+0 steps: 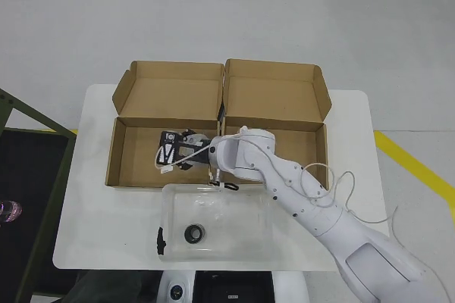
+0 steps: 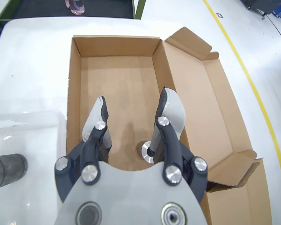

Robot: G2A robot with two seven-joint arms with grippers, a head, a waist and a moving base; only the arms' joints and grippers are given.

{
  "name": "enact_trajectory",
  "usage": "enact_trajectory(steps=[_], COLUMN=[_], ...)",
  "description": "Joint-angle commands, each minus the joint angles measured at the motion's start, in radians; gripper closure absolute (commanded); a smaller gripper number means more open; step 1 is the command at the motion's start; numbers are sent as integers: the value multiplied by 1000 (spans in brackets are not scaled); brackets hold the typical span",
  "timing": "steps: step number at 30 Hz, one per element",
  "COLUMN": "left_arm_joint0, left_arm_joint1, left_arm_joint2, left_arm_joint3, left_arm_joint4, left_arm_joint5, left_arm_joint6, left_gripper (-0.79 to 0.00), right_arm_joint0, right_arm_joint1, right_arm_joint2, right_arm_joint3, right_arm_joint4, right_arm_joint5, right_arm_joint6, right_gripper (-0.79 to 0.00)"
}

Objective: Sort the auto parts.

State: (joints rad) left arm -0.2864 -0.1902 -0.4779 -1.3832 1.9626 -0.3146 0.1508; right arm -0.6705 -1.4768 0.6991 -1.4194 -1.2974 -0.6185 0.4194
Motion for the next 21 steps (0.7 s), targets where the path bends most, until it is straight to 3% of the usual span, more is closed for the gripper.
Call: enact_trajectory(steps=[1,21], left_arm_joint0=[0,0], left_arm_joint1=[0,0], left_arm_joint2=[0,0], left_arm_joint3=[0,0], left_arm_joint4=[0,0], left_arm_joint5=[0,0], left_arm_joint6=[0,0], left_gripper=[-785,-785], right_arm_joint0=[-38,-458], right_arm_joint1=[11,128], right_arm_joint2=[17,152], right_arm_joint3=[-53,-418], right_arm_joint4=[-8,-159], right_arm_joint5=[-16,-218], right_arm_joint6=[5,36], right_gripper=[-434,-539])
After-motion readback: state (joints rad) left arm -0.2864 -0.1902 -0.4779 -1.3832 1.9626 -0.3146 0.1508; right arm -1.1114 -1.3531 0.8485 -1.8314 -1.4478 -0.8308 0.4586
